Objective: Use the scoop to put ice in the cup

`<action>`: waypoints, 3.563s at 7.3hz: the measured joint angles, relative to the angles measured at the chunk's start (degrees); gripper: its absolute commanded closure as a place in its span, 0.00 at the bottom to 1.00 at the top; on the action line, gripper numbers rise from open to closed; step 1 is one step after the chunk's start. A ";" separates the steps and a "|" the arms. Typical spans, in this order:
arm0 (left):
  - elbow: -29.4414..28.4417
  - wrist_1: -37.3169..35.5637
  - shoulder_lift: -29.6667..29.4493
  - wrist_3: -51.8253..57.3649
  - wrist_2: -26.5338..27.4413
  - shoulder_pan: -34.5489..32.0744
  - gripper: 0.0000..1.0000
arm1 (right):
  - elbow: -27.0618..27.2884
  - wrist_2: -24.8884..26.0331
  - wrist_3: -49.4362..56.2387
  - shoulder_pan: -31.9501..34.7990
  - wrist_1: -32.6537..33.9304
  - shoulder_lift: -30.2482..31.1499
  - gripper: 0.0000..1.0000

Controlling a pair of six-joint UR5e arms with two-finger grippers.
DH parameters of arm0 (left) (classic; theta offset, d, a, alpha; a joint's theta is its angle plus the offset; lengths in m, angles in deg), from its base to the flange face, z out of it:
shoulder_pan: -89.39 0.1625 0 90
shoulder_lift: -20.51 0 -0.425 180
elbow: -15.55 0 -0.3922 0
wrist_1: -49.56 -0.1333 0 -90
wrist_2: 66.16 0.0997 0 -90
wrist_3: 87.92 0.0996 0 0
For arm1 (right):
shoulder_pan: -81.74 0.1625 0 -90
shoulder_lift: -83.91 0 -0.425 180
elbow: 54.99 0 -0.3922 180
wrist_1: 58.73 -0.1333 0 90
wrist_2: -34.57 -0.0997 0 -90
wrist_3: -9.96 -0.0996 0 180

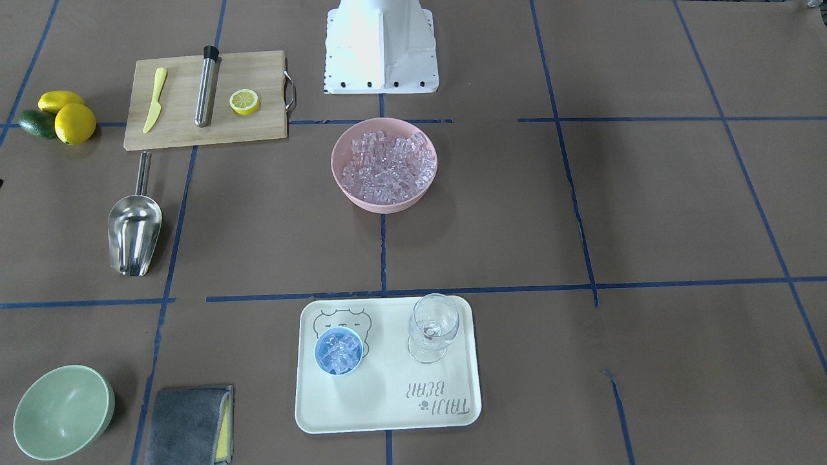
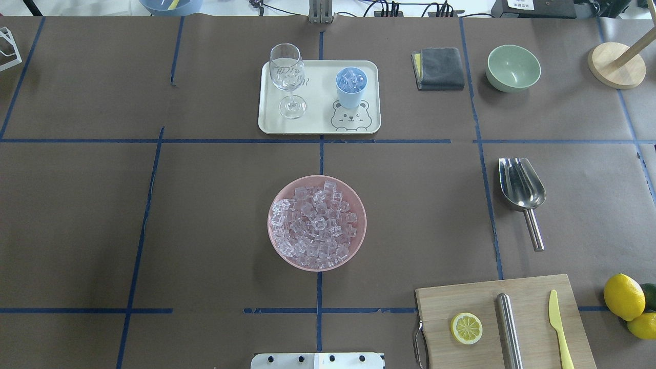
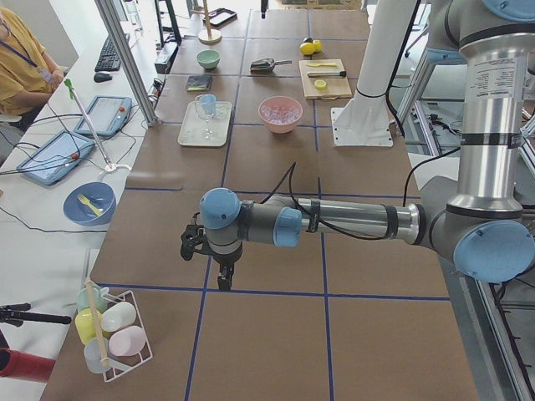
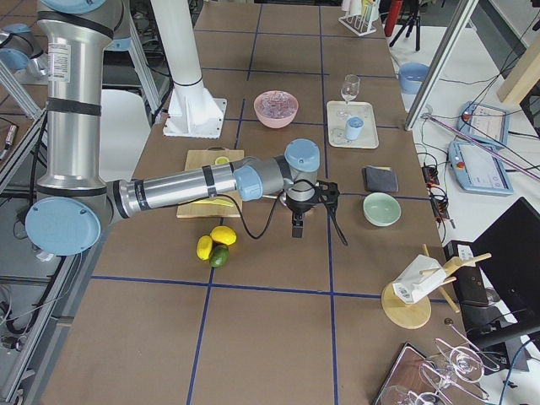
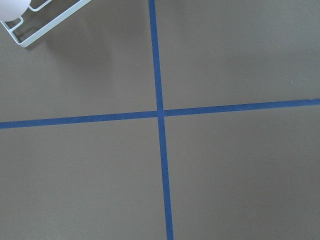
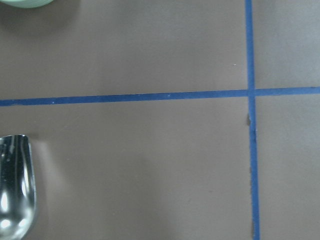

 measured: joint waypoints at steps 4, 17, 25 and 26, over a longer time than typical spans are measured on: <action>0.29 -8.26 -0.39 -1.16 -2.07 -2.05 0.00 | -0.87 0.09 8.13 3.65 6.64 -0.46 0.00; 0.52 -4.40 -2.36 -1.30 -1.69 -1.93 0.00 | -6.47 -1.30 27.14 7.33 14.77 -4.00 0.00; -0.88 -0.72 -3.60 -1.56 -1.84 -1.92 0.00 | -7.47 -2.42 32.11 11.59 13.17 -3.64 0.00; -1.01 -0.55 -3.46 -1.64 -1.79 -1.92 0.00 | -7.53 -1.55 32.18 11.52 13.16 -3.77 0.00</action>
